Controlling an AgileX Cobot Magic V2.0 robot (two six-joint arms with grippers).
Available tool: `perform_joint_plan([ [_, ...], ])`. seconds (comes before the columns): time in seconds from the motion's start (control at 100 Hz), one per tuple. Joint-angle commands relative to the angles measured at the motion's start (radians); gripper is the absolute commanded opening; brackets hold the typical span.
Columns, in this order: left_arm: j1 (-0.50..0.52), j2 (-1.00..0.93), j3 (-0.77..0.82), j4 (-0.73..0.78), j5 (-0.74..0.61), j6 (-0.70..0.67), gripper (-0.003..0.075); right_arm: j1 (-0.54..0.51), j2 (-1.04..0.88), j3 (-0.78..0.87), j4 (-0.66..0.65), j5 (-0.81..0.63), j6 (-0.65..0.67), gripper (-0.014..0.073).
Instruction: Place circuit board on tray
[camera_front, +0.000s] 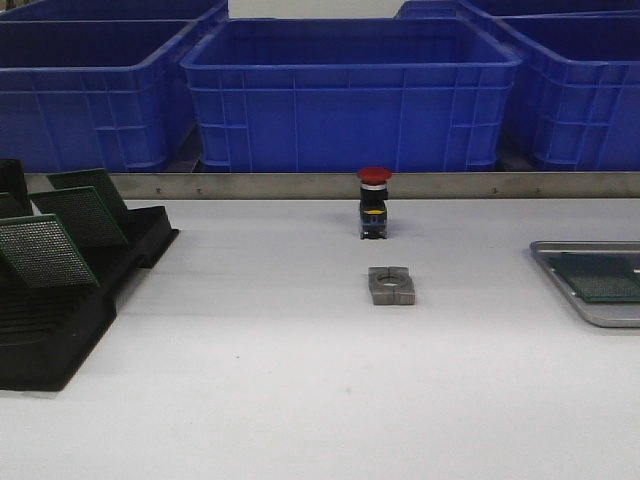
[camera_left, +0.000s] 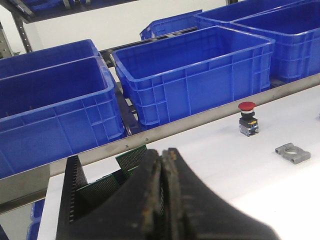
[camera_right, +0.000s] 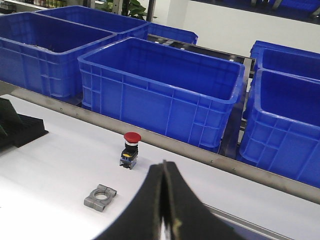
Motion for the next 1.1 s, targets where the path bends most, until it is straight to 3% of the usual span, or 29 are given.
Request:
perform_joint_plan([
  [0.0,0.016,-0.028,0.006,-0.003,-0.113,-0.069,-0.002,0.003,0.011,-0.026,0.029,-0.038,-0.01,-0.0061],
  [0.12,0.096,-0.028,0.085,0.052,-0.171,-0.308,-0.002,0.003,0.011,-0.026,0.029,-0.037,-0.01,-0.0061],
  [0.2,0.146,-0.028,0.139,0.126,-0.213,-0.388,-0.002,0.003,0.011,-0.026,0.029,-0.037,-0.01,-0.0061],
  [0.41,0.252,-0.03,0.265,0.136,-0.322,-0.393,-0.002,0.003,0.011,-0.026,0.029,-0.037,-0.01,-0.0061],
  [0.45,0.262,-0.03,0.262,0.144,-0.272,-0.393,-0.002,0.003,0.011,-0.026,0.029,-0.037,-0.01,-0.0061],
  [1.09,0.265,-0.03,0.262,0.132,-0.258,-0.387,-0.002,0.003,0.012,-0.026,0.029,-0.037,-0.01,-0.0061],
])
